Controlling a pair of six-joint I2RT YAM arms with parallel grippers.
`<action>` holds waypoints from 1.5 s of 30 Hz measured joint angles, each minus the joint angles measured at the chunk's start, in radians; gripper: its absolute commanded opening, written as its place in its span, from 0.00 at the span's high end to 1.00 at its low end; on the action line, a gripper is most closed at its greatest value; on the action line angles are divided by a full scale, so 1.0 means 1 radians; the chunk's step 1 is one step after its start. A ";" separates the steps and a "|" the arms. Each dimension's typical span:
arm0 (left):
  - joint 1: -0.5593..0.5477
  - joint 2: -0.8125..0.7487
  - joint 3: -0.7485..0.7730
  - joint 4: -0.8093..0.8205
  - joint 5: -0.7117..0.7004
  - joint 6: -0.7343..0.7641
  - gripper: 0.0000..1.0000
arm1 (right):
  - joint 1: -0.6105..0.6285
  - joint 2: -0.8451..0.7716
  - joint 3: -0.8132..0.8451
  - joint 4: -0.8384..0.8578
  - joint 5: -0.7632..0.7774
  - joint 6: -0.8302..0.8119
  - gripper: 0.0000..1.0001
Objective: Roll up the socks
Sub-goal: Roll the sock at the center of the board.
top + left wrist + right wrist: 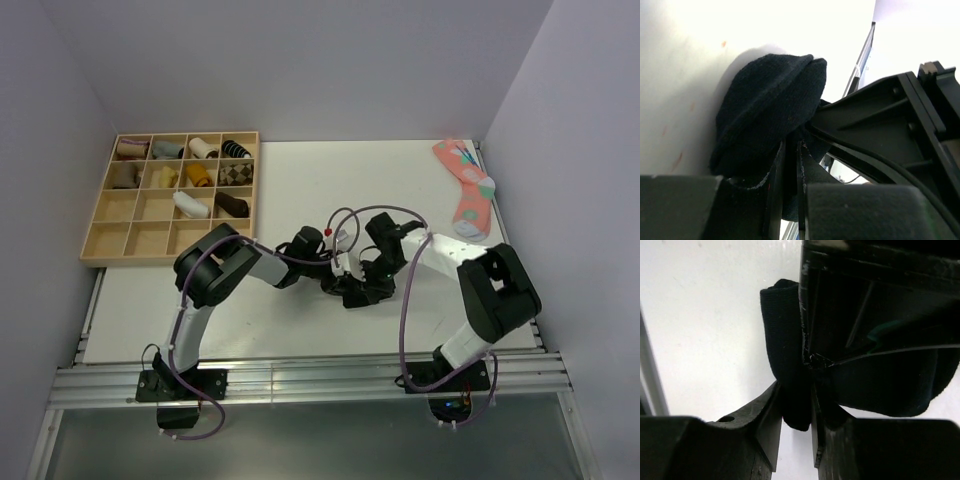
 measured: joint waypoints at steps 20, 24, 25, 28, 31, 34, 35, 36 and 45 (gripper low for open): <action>-0.018 -0.321 -0.443 0.266 -0.533 0.043 0.64 | -0.121 0.358 0.308 -0.431 -0.156 -0.107 0.80; -0.083 -0.393 -0.484 0.265 -0.709 0.177 0.62 | -0.121 0.409 0.340 -0.507 -0.140 -0.098 0.80; -0.116 -0.410 -0.485 0.266 -0.748 0.220 0.62 | -0.122 0.422 0.349 -0.521 -0.138 -0.093 0.80; -0.220 -0.448 -0.488 0.308 -0.832 0.322 0.60 | -0.122 0.444 0.373 -0.546 -0.131 -0.077 0.80; -0.272 -0.466 -0.507 0.372 -0.875 0.378 0.59 | -0.122 0.458 0.391 -0.560 -0.128 -0.060 0.79; -0.280 -0.461 -0.521 0.409 -0.897 0.430 0.59 | -0.124 0.483 0.408 -0.574 -0.129 -0.040 0.79; -0.282 -0.454 -0.520 0.419 -0.901 0.447 0.59 | -0.124 0.491 0.414 -0.579 -0.128 -0.034 0.79; -0.283 -0.447 -0.516 0.425 -0.902 0.460 0.59 | -0.124 0.504 0.422 -0.586 -0.129 -0.027 0.79; -0.299 -0.362 -0.449 0.437 -0.842 0.587 0.57 | -0.126 0.569 0.476 -0.635 -0.129 0.016 0.79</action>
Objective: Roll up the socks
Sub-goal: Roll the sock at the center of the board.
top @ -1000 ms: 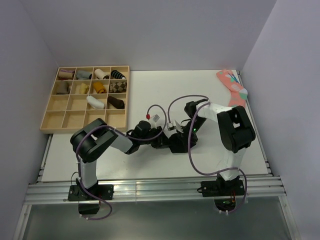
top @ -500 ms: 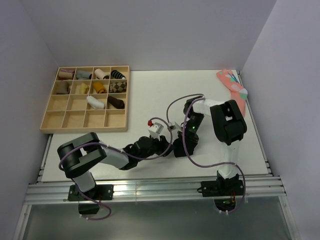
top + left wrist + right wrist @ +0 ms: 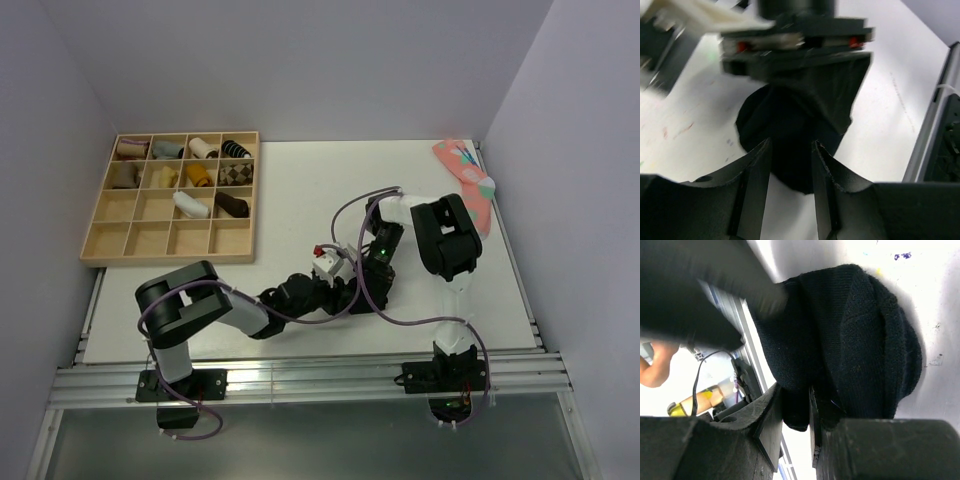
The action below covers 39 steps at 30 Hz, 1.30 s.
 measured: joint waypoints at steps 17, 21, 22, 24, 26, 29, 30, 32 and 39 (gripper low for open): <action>0.006 0.111 0.100 -0.019 0.184 0.085 0.56 | 0.000 0.020 0.015 -0.011 0.001 0.052 0.79; 0.014 0.131 0.103 0.001 0.213 0.082 0.57 | 0.000 0.032 0.021 -0.016 0.002 0.061 0.78; 0.017 0.135 0.105 0.002 0.222 0.080 0.58 | 0.000 0.034 0.021 -0.018 0.002 0.064 0.78; 0.025 0.146 0.111 0.007 0.236 0.068 0.60 | 0.000 0.034 0.022 -0.018 0.002 0.068 0.74; 0.033 0.159 0.119 0.010 0.253 0.048 0.69 | 0.000 0.034 0.022 -0.017 0.003 0.074 0.71; 0.045 0.168 0.124 0.021 0.275 0.015 0.87 | -0.001 0.034 0.021 -0.014 0.003 0.084 0.63; 0.047 0.171 0.126 0.023 0.282 0.007 0.95 | -0.003 0.033 0.020 -0.012 0.002 0.089 0.61; 0.052 0.173 0.129 0.022 0.291 -0.014 1.00 | -0.005 0.027 0.016 -0.007 0.000 0.096 0.59; 0.061 0.203 0.192 -0.035 0.308 -0.092 1.00 | -0.031 -0.039 -0.032 0.048 0.010 0.149 0.53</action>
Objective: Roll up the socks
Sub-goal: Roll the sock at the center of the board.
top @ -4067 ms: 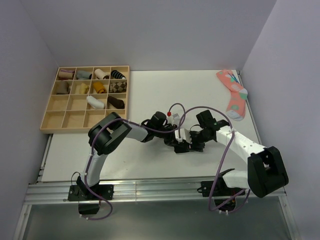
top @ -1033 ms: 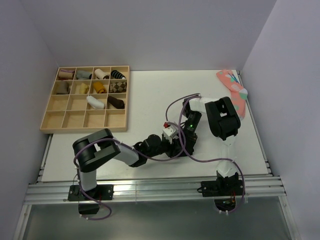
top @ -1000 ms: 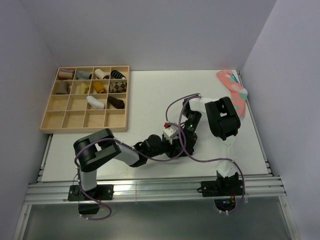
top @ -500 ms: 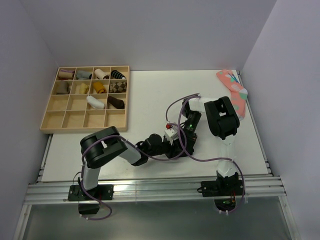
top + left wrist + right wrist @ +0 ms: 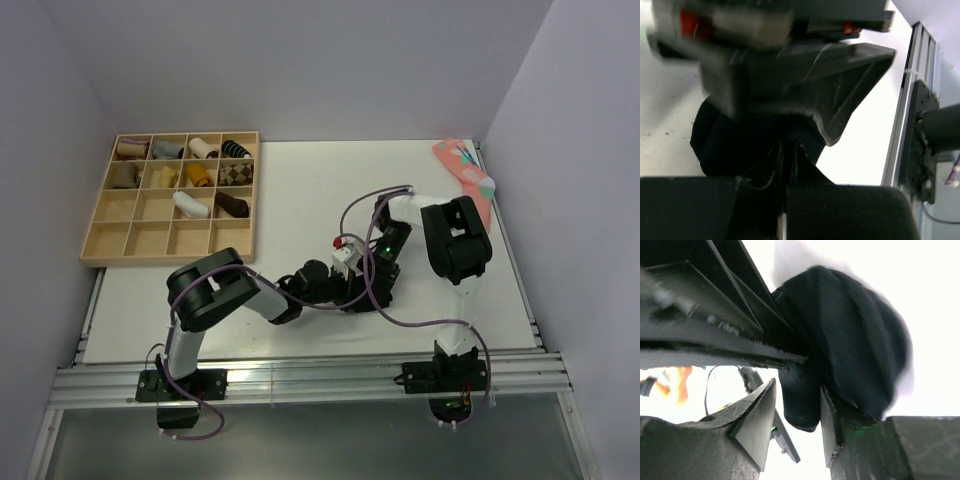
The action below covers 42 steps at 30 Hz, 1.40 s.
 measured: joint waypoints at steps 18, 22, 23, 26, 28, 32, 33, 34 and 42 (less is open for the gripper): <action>0.074 0.035 0.106 -0.170 0.108 -0.243 1.00 | -0.207 -0.388 -0.195 0.368 -0.065 -0.023 0.46; 0.098 0.044 0.136 -0.224 0.161 -0.293 1.00 | -0.213 -0.487 -0.299 0.401 -0.072 -0.098 0.44; 0.103 0.048 0.145 -0.238 0.175 -0.304 1.00 | -0.216 -0.513 -0.325 0.409 -0.074 -0.118 0.44; 0.123 0.068 0.172 -0.265 0.230 -0.339 1.00 | -0.220 -0.604 -0.392 0.433 -0.085 -0.169 0.41; 0.137 0.086 0.192 -0.284 0.272 -0.360 1.00 | -0.220 -0.662 -0.425 0.446 -0.095 -0.201 0.40; 0.155 0.100 0.215 -0.317 0.324 -0.390 1.00 | -0.219 -0.729 -0.455 0.449 -0.113 -0.266 0.38; 0.159 0.102 0.218 -0.325 0.337 -0.397 1.00 | -0.218 -0.732 -0.455 0.450 -0.115 -0.281 0.38; 0.164 0.103 0.220 -0.333 0.348 -0.403 1.00 | -0.213 -0.732 -0.456 0.450 -0.114 -0.296 0.38; 0.196 0.132 0.277 -0.434 0.443 -0.445 1.00 | -0.119 -0.760 -0.552 0.490 -0.062 -0.344 0.38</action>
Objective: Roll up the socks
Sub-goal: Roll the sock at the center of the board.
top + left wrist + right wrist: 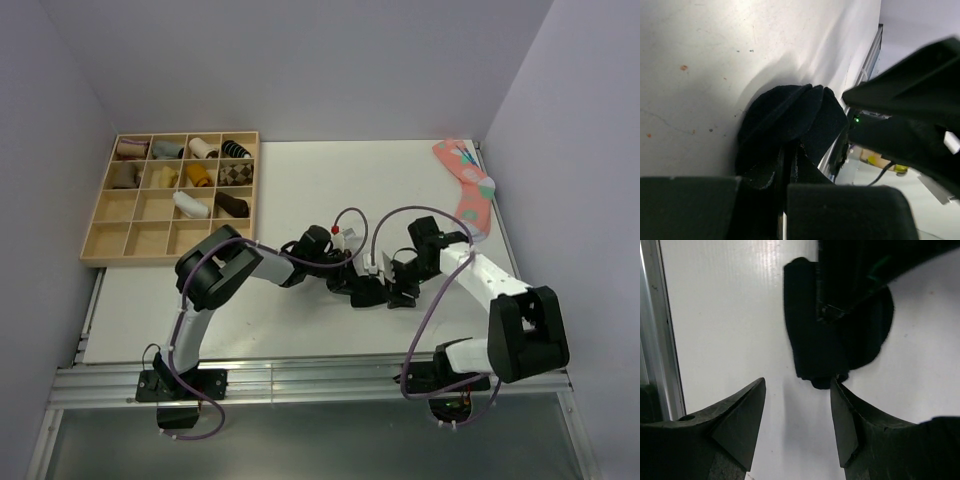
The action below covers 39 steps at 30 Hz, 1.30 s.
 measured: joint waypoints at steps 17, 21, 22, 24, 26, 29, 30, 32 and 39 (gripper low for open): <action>0.030 0.045 0.088 -0.137 0.111 -0.003 1.00 | 0.140 -0.109 -0.083 0.142 0.108 0.037 0.39; 0.031 0.045 0.091 -0.142 0.116 -0.003 1.00 | 0.140 -0.132 -0.094 0.162 0.115 0.044 0.39; 0.031 0.046 0.091 -0.142 0.116 -0.003 1.00 | 0.140 -0.138 -0.097 0.165 0.117 0.045 0.39; 0.031 0.046 0.091 -0.142 0.116 -0.003 1.00 | 0.142 -0.150 -0.097 0.169 0.122 0.049 0.39; 0.032 0.048 0.091 -0.141 0.119 -0.003 1.00 | 0.142 -0.160 -0.097 0.172 0.122 0.052 0.39; 0.034 0.052 0.094 -0.139 0.127 -0.003 1.00 | 0.149 -0.164 -0.097 0.169 0.122 0.053 0.39; 0.034 0.052 0.094 -0.138 0.128 -0.003 1.00 | 0.156 -0.164 -0.097 0.168 0.123 0.053 0.39; 0.034 0.053 0.094 -0.138 0.128 -0.003 1.00 | 0.175 -0.164 -0.097 0.167 0.130 0.055 0.40; 0.036 0.057 0.094 -0.130 0.135 -0.012 1.00 | 0.240 -0.133 -0.097 0.167 0.148 0.074 0.41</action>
